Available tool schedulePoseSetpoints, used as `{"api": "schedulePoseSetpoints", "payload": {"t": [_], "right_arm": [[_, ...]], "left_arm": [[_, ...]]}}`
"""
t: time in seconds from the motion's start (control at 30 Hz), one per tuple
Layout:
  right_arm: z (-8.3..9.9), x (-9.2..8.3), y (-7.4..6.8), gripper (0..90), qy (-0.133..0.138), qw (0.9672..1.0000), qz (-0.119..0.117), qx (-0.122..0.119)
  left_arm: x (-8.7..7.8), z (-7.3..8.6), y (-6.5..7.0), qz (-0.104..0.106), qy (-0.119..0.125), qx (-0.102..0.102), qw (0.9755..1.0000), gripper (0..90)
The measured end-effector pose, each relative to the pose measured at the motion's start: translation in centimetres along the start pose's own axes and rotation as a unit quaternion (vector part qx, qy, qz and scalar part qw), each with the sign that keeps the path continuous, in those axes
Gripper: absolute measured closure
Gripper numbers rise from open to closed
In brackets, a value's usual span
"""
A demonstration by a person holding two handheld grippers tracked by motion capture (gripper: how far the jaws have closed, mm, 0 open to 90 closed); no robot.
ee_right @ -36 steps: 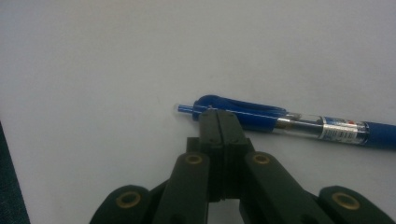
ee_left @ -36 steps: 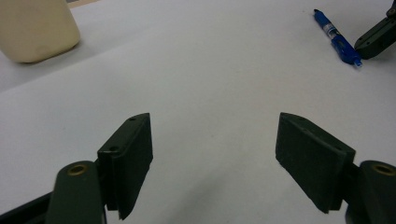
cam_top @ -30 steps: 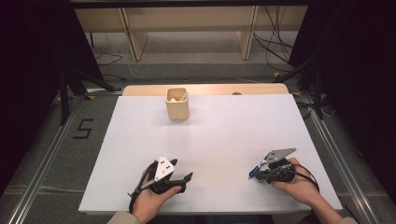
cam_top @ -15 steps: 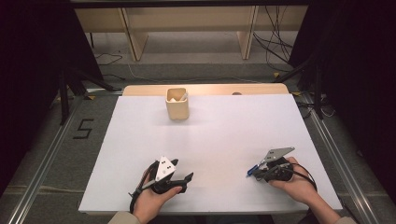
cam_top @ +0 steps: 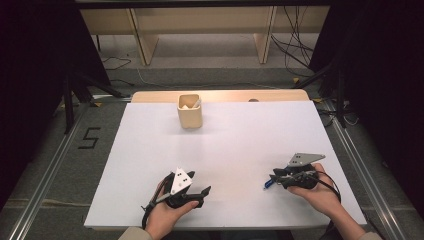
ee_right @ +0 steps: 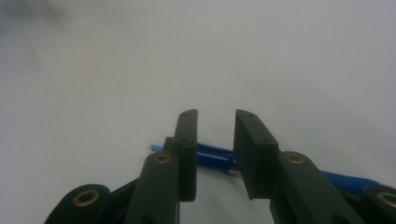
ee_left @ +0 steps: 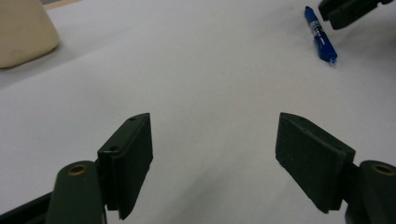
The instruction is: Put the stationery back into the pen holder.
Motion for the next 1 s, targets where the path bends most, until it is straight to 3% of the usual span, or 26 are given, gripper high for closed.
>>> {"api": "schedulePoseSetpoints", "payload": {"t": [0.2,0.37,0.63,1.0], "right_arm": [[-1.3,0.2,1.3,55.3,0.037,0.9983,0.029,0.034],[-2.4,0.9,2.0,44.0,0.041,0.9964,0.048,0.057],[-3.7,1.4,2.4,36.0,0.055,0.9940,0.066,0.068],[-4.3,1.7,3.0,30.4,0.065,0.9907,0.081,0.087]], "left_arm": [[1.0,-1.0,1.2,0.019,0.009,0.003,0.9998,27.6],[2.2,-1.9,2.3,0.036,0.011,0.005,0.9993,28.0],[5.0,-4.4,4.7,0.057,0.018,0.025,0.9979,30.1],[9.7,-6.8,8.5,0.083,-0.002,0.063,0.9946,35.3]]}}
Point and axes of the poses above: each handheld gripper's, and its own axes: x roughly forward along the jaws, z roughly out of its underside, y roughly to its right, the point moved 5 cm from there along x, roughly forward along the jaws, and after that the axes turned 15 degrees about x, right-handed, at the moved point
